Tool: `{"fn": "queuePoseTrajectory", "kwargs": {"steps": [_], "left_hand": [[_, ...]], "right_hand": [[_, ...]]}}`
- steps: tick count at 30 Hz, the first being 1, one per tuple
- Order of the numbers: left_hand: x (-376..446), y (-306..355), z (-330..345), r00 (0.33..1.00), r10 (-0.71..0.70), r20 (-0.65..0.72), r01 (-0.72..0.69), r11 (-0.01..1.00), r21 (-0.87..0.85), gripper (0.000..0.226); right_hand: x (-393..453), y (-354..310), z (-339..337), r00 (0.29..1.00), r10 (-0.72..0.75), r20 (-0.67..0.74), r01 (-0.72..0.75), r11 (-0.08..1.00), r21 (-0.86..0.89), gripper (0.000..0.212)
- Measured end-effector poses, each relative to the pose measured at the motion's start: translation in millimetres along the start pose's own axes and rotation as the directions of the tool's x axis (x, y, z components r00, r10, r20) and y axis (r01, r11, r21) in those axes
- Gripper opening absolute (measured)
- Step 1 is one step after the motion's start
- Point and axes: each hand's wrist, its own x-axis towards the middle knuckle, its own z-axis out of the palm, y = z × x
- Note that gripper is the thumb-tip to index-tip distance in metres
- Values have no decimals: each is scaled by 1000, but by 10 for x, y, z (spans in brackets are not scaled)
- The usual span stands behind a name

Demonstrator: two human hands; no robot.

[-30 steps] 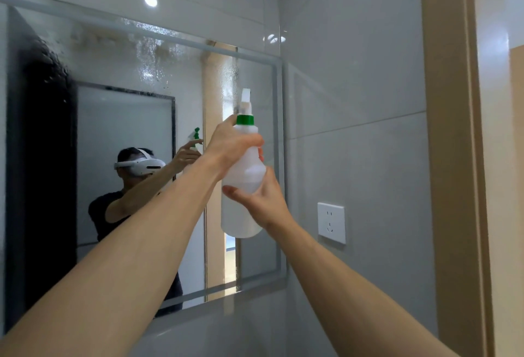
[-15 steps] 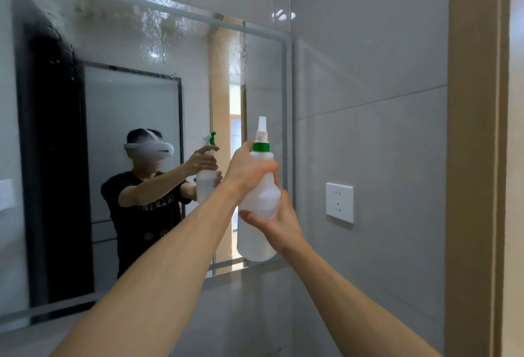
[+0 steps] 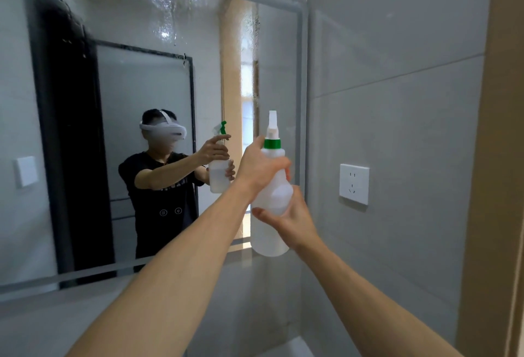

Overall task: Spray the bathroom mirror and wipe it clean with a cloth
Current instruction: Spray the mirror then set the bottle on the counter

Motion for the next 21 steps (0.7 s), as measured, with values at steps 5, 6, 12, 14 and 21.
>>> {"fn": "queuePoseTrajectory", "kwargs": {"steps": [5,6,12,14,21], "left_hand": [[-35,-39,-106,999,3,-39,-1,999,40,46],[-48,-41,-140,998,4,-58,-2,999,37,49],[-102,-46,-466,987,28,-156,-22,999,38,46],[-110,-68,-594,984,33,-176,-24,998,54,45],[-226,-115,-958,968,-6,-252,24,997,69,32]], "right_hand": [[-25,-23,111,999,-3,41,2,1000,29,77],[-20,-46,139,998,-9,60,7,1000,26,79],[4,-194,374,986,-71,153,59,995,77,75],[13,-230,493,979,-84,187,69,994,81,77],[18,-259,884,956,-121,267,82,985,152,77]]}}
